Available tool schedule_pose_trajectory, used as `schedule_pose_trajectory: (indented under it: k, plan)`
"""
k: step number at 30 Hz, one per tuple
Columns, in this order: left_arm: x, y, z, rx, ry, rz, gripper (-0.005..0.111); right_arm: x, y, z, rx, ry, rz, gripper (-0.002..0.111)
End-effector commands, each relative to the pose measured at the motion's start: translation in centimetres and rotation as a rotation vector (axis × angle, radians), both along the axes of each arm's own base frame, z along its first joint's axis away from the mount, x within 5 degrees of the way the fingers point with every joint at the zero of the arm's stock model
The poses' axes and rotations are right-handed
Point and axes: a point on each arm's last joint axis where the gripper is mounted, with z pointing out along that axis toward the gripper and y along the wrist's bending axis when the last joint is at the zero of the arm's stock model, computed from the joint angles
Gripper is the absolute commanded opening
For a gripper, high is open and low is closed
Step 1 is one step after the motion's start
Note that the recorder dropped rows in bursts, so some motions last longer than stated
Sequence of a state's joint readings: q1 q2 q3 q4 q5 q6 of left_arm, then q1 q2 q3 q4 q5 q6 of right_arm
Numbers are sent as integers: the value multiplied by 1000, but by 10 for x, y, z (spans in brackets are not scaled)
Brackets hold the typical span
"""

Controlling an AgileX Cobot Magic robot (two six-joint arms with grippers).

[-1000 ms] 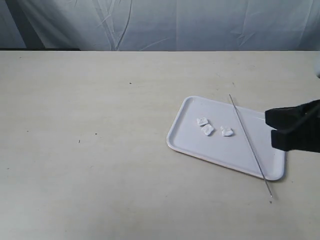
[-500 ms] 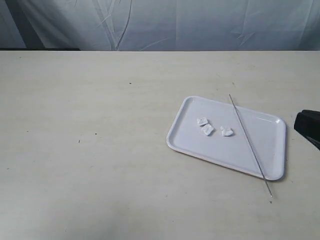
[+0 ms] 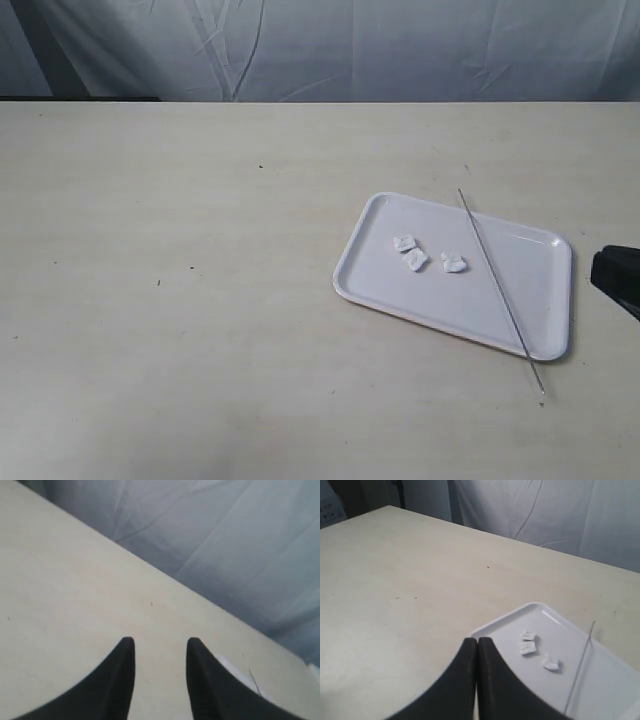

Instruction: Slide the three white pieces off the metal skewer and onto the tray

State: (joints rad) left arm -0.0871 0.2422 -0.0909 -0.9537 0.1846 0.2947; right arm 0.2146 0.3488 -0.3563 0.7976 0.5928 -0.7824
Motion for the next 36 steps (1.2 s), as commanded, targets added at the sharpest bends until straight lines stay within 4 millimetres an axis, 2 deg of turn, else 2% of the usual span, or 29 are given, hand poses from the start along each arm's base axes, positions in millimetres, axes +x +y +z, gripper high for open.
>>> schedule_pose_trajectory:
  k: [1, 4, 7, 16, 18, 19, 20, 23, 28, 31, 36]
  plan:
    - [-10, 9, 7, -3, -119, 126, 34, 7, -15, -5, -142, -46, -148, -1]
    - [-23, 9, 14, 2, -241, 140, 34, 11, -29, -5, -89, -122, -341, -1]
    - [-22, 11, 13, 5, -245, 155, 34, 12, -40, -11, -1, -215, -485, -1]
    - [-22, 12, 11, 43, -244, 162, 34, 1, -45, -66, -4, -167, -543, -1]
    - [-22, 17, 11, 360, -287, 207, 34, -1, -45, -75, 4, -162, -545, -1]
    - [-21, 20, 10, 577, -296, 213, 34, -3, -46, -80, 8, -162, -548, -1]
    - [-20, 21, 6, 652, -294, 216, 34, -4, -47, -79, 15, -186, -563, -1]
    - [-18, 22, -9, 661, -278, 224, 34, -9, -48, -87, -12, -112, -580, -1]
    - [-18, 23, -4, 896, -339, 236, 34, -9, -50, -87, 85, -79, -642, -1]
    - [-18, 23, -4, 858, -343, 242, 34, -9, -50, -87, 65, -86, -645, -1]
    - [-18, 23, -10, 690, -265, 227, 34, -9, -51, -87, 45, -95, -644, -1]
